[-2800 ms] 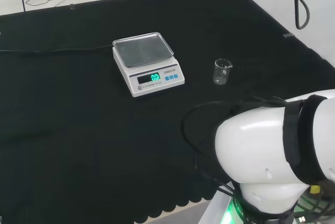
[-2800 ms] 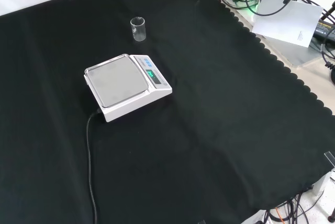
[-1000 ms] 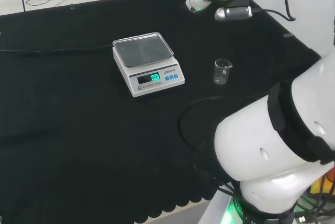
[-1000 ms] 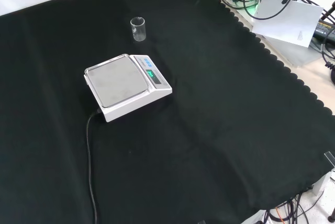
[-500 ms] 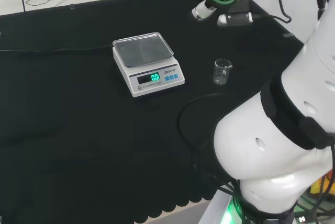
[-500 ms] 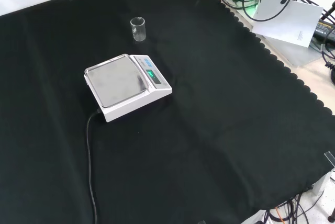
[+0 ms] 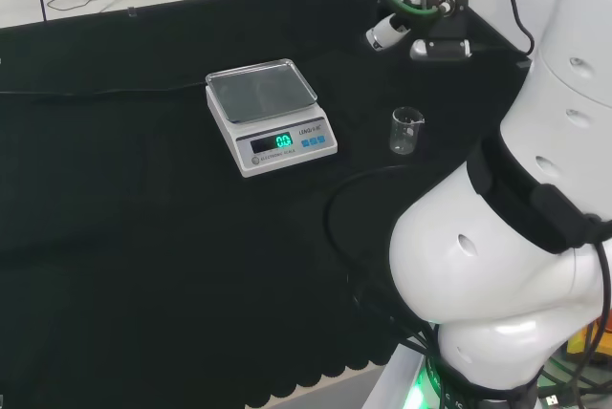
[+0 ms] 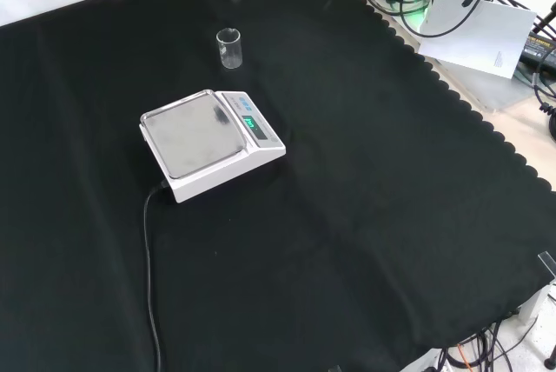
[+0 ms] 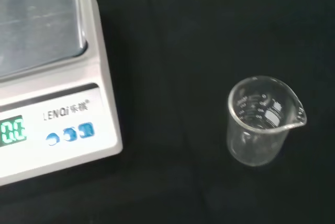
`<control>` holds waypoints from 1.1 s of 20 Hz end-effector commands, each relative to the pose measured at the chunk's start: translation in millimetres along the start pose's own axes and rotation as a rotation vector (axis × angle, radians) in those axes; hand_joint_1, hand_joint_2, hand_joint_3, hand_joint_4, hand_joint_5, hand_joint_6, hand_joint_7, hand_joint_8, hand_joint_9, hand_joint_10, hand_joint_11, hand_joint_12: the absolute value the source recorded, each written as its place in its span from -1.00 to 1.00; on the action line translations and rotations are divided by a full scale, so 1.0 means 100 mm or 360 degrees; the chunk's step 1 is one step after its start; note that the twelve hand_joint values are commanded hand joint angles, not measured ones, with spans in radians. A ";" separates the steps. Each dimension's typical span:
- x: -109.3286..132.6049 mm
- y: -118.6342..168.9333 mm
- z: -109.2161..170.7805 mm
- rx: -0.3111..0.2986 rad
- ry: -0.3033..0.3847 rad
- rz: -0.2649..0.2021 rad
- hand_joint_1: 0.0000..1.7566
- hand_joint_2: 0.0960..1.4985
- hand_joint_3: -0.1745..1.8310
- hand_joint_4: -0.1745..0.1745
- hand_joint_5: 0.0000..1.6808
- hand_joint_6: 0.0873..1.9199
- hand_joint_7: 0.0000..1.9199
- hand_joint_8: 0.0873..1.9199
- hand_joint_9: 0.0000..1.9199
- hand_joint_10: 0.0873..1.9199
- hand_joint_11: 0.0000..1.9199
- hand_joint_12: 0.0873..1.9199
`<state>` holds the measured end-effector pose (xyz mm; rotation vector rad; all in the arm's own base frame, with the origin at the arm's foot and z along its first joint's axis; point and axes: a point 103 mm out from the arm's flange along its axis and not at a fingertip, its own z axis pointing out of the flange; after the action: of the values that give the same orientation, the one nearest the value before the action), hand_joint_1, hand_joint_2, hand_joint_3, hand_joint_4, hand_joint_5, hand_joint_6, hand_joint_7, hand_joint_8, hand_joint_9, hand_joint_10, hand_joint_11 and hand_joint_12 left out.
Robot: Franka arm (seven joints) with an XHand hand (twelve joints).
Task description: Pick up the beaker.
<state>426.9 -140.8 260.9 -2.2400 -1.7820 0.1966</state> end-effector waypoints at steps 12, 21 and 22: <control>-0.32 0.44 0.46 0.0095 0.0076 0.0027 -0.30 0.35 -0.90 -0.08 -0.54 -0.79 -0.72 -0.40 -0.64 -0.24 -1.00 0.50; -0.39 0.53 0.66 0.0139 0.0128 0.0038 -0.30 0.35 -0.90 -0.09 -0.54 -0.79 -0.72 -0.40 -0.63 -0.24 -1.00 0.50; -0.39 0.54 0.69 0.0147 0.0132 0.0034 -0.30 0.35 -0.90 -0.09 -0.54 -0.78 -0.72 -0.40 -0.63 -0.24 -1.00 0.50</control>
<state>444.5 -180.1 185.9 -2.1890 -1.6734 0.2129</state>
